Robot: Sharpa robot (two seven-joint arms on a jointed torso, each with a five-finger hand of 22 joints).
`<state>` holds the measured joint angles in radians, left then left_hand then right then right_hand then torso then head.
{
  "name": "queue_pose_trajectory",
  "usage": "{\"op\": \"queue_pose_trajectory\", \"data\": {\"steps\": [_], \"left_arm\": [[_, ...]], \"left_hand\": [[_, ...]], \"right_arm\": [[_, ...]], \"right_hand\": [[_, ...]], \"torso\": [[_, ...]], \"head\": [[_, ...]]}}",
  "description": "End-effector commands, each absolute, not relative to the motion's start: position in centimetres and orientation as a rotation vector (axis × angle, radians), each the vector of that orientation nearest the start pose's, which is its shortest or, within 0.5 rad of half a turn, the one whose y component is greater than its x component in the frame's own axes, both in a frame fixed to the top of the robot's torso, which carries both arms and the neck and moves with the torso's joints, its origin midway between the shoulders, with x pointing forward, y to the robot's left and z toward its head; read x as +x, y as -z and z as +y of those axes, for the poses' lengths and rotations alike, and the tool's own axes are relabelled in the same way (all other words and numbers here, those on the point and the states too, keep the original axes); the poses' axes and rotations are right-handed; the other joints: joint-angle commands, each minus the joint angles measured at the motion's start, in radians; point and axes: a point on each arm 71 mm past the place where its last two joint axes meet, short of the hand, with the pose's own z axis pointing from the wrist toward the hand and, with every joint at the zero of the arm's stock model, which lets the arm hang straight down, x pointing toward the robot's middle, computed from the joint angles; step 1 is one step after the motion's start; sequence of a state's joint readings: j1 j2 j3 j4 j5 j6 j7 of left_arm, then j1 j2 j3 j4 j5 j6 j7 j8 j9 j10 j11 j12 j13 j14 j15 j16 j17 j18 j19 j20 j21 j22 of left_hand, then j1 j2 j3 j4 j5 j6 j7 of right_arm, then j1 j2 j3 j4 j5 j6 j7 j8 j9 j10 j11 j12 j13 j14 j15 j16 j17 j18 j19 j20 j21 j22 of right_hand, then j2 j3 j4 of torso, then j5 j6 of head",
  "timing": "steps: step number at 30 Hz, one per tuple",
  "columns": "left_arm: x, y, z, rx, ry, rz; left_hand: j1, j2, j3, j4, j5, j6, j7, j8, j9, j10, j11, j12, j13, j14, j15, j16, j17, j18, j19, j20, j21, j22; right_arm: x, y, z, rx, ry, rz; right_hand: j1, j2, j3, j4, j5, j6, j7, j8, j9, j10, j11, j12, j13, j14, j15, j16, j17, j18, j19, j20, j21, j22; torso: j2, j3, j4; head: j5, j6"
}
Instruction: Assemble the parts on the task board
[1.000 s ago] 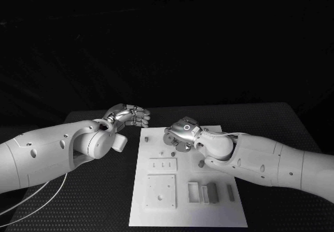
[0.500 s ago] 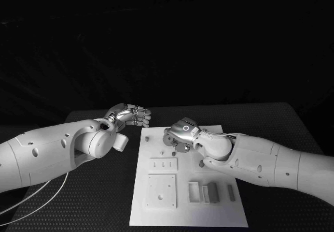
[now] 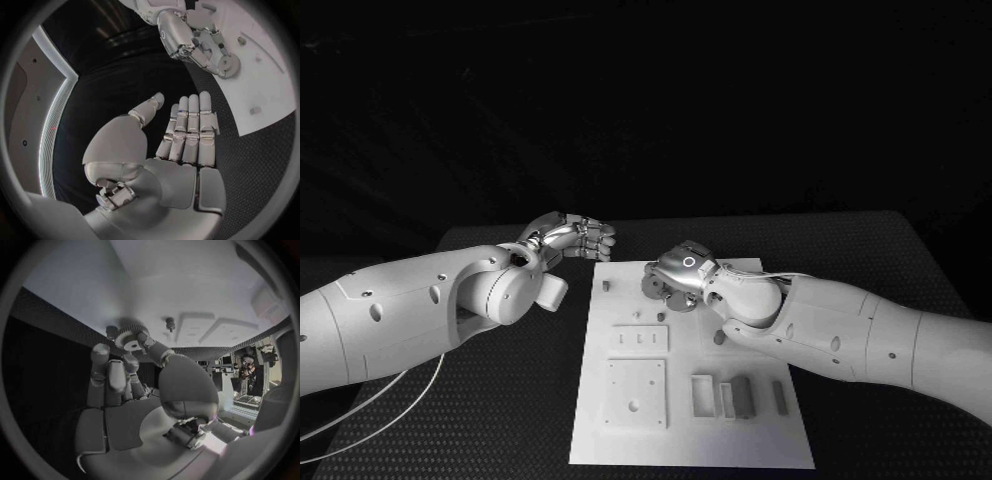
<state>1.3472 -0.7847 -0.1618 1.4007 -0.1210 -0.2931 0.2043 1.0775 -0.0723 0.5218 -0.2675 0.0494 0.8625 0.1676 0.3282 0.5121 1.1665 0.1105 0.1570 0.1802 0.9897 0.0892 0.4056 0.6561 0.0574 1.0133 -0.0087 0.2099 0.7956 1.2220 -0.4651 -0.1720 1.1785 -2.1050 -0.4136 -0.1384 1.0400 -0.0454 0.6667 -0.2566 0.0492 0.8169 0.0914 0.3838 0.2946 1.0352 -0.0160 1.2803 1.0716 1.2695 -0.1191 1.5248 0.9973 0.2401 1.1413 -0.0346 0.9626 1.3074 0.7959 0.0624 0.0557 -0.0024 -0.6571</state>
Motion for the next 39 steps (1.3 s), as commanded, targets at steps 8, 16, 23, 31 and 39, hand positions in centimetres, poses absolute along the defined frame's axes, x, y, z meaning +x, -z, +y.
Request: {"op": "queue_pose_trajectory", "data": {"steps": [8,16,23,31,39], "left_arm": [[52.16,16.43,21.31,-0.975,1.346,1.613],[52.15,16.43,21.36,-0.976,1.344,1.612],[52.22,16.44,21.45,-0.977,1.340,1.610],[52.30,16.48,21.37,-0.975,1.343,1.615],[52.35,16.49,21.55,-0.978,1.337,1.611]], "left_hand": [[-0.006,-0.002,0.000,0.005,0.005,-0.004,0.007,-0.006,0.002,-0.001,0.007,-0.006,0.002,0.005,0.005,-0.007,0.002,0.012,-0.002,0.002,-0.004,0.001],[-0.006,-0.002,0.000,0.005,0.006,-0.004,0.007,-0.006,0.002,-0.001,0.007,-0.006,0.002,0.005,0.005,-0.008,0.003,0.012,-0.002,0.002,-0.004,0.001],[-0.006,-0.003,0.000,0.005,0.005,-0.004,0.007,-0.006,0.002,-0.001,0.007,-0.006,0.002,0.005,0.005,-0.008,0.003,0.012,-0.003,0.003,-0.004,0.002],[-0.004,-0.002,0.001,0.004,0.006,-0.005,0.007,-0.007,0.002,-0.001,0.007,-0.007,0.002,0.005,0.005,-0.010,0.004,0.012,-0.003,0.002,-0.005,0.002],[0.003,-0.001,0.007,0.002,0.015,-0.005,0.008,-0.009,0.003,-0.001,0.008,-0.011,0.004,0.006,0.006,-0.015,0.009,0.011,-0.003,0.004,-0.007,0.004]], "right_arm": [[51.43,22.46,-8.59,-0.818,-0.392,1.345],[51.74,22.60,-8.70,-0.797,-0.385,1.372],[51.99,22.67,-9.08,-0.780,-0.374,1.388],[51.73,22.47,-9.04,-0.765,-0.391,1.372],[51.40,22.07,-9.43,-0.735,-0.419,1.338]], "right_hand": [[0.004,-0.015,0.006,-0.003,0.001,0.200,0.001,-0.001,0.212,-0.004,0.001,-0.009,-0.004,-0.002,0.003,-0.007,-0.009,0.022,0.003,-0.003,-0.001,0.012],[0.000,-0.075,0.012,0.013,0.001,0.137,0.028,-0.049,0.191,-0.029,0.026,-0.022,-0.013,-0.037,0.024,-0.021,-0.055,0.022,-0.005,0.001,-0.013,0.011],[0.010,-0.119,0.020,0.042,0.001,0.053,0.060,-0.100,0.165,-0.053,0.055,-0.026,-0.019,-0.059,0.052,-0.026,-0.078,0.022,-0.008,0.006,-0.020,0.013],[0.019,-0.137,0.020,0.058,0.001,0.006,0.076,-0.125,0.153,-0.062,0.071,-0.024,-0.024,-0.065,0.067,-0.026,-0.082,0.022,-0.010,0.009,-0.022,0.015],[0.024,-0.155,0.020,0.068,0.001,0.000,0.080,-0.126,0.152,-0.064,0.075,-0.019,-0.025,-0.065,0.071,-0.025,-0.082,0.022,-0.008,0.009,-0.022,0.016]], "torso": [[0.000,0.0004,-0.0010],[0.000,-0.0003,-0.0003],[0.000,0.0003,-0.0015],[0.000,0.0002,-0.0014],[-0.001,0.0011,-0.0026]], "head": [[0.001,-0.001],[0.001,-0.003],[0.001,-0.004],[0.000,-0.004],[-0.003,-0.001]]}}
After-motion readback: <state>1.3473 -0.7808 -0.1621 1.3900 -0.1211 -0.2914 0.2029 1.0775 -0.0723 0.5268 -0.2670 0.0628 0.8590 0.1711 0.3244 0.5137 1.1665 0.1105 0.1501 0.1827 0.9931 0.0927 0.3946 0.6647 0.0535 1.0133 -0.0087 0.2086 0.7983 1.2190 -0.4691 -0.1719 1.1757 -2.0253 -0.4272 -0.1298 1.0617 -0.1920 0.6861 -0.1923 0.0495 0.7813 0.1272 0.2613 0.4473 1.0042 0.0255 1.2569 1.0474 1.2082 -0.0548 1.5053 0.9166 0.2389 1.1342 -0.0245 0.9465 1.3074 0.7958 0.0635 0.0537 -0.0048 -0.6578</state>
